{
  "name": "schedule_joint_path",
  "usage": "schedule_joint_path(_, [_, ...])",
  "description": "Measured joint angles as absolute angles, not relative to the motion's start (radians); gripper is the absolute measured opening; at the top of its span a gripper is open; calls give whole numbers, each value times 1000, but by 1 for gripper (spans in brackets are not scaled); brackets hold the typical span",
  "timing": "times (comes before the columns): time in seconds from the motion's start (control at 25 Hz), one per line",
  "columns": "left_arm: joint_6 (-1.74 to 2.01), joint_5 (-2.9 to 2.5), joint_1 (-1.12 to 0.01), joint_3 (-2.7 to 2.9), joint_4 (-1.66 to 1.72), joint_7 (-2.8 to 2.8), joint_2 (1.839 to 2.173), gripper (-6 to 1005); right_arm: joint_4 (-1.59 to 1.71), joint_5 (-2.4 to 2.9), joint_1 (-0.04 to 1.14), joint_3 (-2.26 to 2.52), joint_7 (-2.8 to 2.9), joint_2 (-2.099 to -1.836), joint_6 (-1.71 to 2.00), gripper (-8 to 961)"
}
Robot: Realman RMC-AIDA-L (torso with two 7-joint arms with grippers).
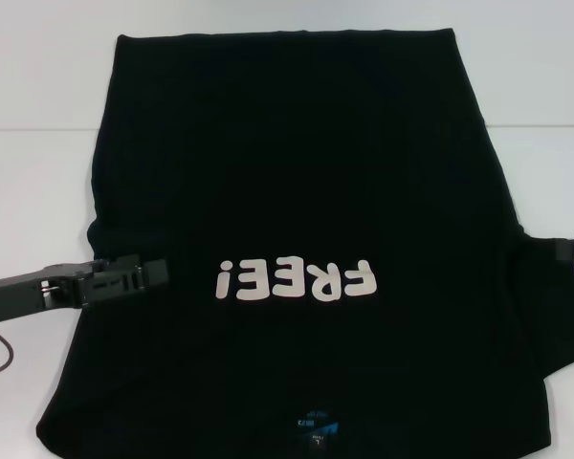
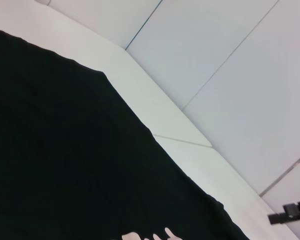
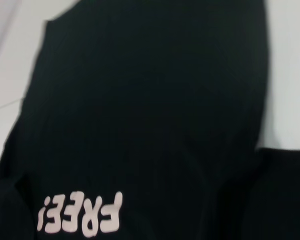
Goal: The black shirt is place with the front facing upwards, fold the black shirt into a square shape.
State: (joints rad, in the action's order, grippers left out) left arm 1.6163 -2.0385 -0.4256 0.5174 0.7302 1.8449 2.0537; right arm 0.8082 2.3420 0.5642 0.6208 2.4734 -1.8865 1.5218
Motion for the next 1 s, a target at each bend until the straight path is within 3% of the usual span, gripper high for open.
schedule_joint_path(1.0, [1577,-2032,-454,502,724,1832,2065,793,818,2556,564,632,2549,-1902,1563,891])
